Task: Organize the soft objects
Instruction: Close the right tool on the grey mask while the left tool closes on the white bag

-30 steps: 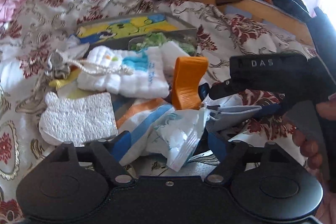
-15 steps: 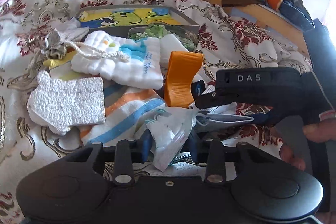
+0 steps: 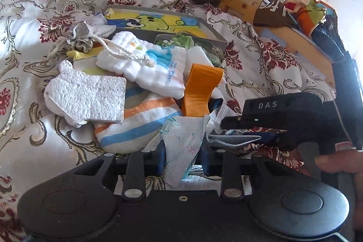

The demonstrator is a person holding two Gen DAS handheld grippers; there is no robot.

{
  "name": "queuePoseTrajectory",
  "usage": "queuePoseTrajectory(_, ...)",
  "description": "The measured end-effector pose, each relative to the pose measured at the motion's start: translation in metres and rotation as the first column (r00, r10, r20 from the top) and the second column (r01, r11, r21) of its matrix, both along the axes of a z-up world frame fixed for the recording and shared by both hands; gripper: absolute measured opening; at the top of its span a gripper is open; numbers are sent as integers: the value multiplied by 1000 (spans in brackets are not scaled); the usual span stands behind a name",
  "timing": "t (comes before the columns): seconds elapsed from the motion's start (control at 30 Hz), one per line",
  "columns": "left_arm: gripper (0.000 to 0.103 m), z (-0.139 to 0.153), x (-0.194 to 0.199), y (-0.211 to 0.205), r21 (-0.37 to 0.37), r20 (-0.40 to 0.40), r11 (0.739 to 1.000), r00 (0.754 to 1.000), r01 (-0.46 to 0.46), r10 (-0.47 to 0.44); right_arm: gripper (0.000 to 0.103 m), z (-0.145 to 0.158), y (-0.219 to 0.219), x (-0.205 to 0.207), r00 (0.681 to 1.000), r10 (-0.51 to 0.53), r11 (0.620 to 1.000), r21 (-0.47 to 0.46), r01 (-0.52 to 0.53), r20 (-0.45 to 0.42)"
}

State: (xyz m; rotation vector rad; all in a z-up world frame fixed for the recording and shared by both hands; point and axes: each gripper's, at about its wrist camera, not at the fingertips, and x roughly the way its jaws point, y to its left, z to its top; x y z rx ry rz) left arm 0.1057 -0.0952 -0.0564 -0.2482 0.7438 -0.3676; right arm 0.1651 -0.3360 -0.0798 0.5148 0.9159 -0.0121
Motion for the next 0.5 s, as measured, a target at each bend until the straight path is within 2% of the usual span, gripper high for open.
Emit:
queuePoseTrajectory(0.13, 32, 5, -5, 1, -4, 8, 1000, 1000, -12, 12, 20, 2, -5, -7, 999, -20, 1000, 22, 19, 28)
queuePoseTrajectory(0.27, 32, 12, -12, 4, -11, 17, 1000, 1000, -26, 26, 13, 8, -12, -15, 996, -55, 998, 45, 52, 75)
queuePoseTrajectory(0.4, 31, 21, -18, 9, -30, 34, 999, 999, -33, 34, 12, 13, -15, -20, 992, -62, 997, 62, 55, 109)
queuePoseTrajectory(0.5, 31, 28, -23, 13, -56, 44, 998, 998, -40, 43, 12, 11, -16, -19, 993, -63, 995, 77, 56, 95)
